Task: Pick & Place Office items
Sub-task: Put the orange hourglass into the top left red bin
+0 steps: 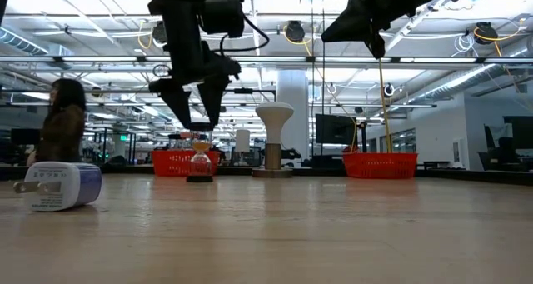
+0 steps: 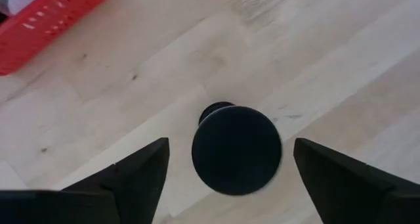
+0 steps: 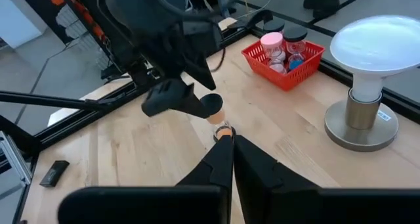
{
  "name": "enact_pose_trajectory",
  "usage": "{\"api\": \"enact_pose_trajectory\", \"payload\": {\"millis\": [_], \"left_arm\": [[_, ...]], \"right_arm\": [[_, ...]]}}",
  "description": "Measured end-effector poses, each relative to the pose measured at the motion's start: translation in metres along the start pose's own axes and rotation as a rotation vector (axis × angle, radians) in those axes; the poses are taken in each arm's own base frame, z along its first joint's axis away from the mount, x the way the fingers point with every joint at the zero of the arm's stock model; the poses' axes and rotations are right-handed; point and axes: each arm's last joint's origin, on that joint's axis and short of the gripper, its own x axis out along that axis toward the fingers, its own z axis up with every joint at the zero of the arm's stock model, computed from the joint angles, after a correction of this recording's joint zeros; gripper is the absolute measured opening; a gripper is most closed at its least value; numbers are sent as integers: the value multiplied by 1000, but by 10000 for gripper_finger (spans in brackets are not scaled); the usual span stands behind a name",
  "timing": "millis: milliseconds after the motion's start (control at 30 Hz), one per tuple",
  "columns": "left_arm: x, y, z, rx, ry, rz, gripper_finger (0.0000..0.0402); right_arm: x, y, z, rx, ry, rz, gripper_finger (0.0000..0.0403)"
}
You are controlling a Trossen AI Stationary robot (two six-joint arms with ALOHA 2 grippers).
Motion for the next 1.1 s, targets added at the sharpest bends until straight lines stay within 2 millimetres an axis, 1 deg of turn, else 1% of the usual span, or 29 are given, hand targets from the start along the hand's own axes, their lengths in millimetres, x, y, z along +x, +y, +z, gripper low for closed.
{"api": "enact_pose_trajectory", "payload": {"millis": [133, 267, 533, 633, 700, 833, 1000, 1100], "left_arm": [[11, -1, 1, 13, 21, 21, 310], [13, -1, 1, 17, 26, 24, 293], [13, -2, 1, 35, 31, 15, 213], [12, -1, 1, 36, 34, 18, 213], [8, 3, 2, 35, 43, 10, 213], [-11, 22, 7, 9, 36, -4, 217], [-44, 58, 12, -52, -5, 28, 216], [-60, 80, 14, -101, -49, 66, 217]], "right_arm": [[0, 0, 0, -10, 0, 0, 4], [0, 0, 0, -19, 0, 0, 4], [0, 0, 0, -25, 0, 0, 4], [0, 0, 0, -27, 0, 0, 4], [0, 0, 0, -27, 1, 1, 4], [0, 0, 0, -27, 2, 2, 4], [0, 0, 0, -24, 1, 2, 4], [0, 0, 0, -23, 1, 2, 4]]}}
